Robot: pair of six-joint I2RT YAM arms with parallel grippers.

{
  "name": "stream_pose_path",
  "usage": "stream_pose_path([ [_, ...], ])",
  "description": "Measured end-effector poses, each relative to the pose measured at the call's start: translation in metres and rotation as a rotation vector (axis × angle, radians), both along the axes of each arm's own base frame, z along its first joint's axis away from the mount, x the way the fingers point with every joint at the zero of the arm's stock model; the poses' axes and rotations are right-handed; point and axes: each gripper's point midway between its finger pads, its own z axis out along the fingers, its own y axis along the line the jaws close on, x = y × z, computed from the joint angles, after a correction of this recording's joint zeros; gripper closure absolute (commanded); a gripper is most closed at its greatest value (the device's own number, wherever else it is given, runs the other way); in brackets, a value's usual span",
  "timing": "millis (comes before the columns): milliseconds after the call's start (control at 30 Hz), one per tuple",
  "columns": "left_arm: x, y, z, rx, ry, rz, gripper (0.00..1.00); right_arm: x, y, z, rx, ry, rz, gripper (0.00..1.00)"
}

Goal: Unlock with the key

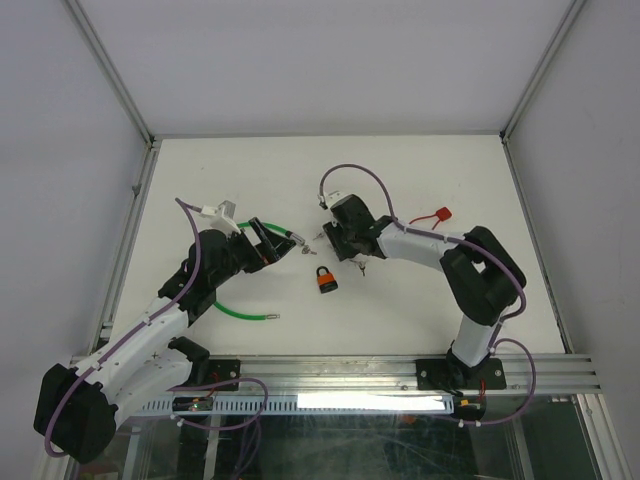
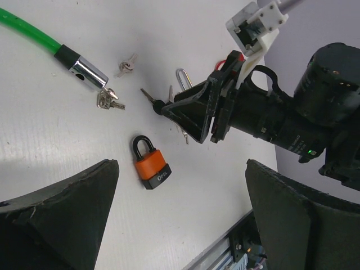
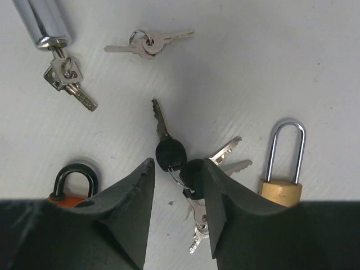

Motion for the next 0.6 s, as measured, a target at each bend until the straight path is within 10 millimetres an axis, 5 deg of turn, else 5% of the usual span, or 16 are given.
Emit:
stream_pose_path([
  [200,0.000,0.000,0.000,0.001,0.000,0.000,0.01,0.004,0.004,-0.016,-0.047,0.021,0.053,0.67],
  [600,-0.001,-0.003,-0.004,-0.004,0.019,-0.015,0.01,0.007,0.003,-0.014,-0.049,0.015,0.069,0.92],
])
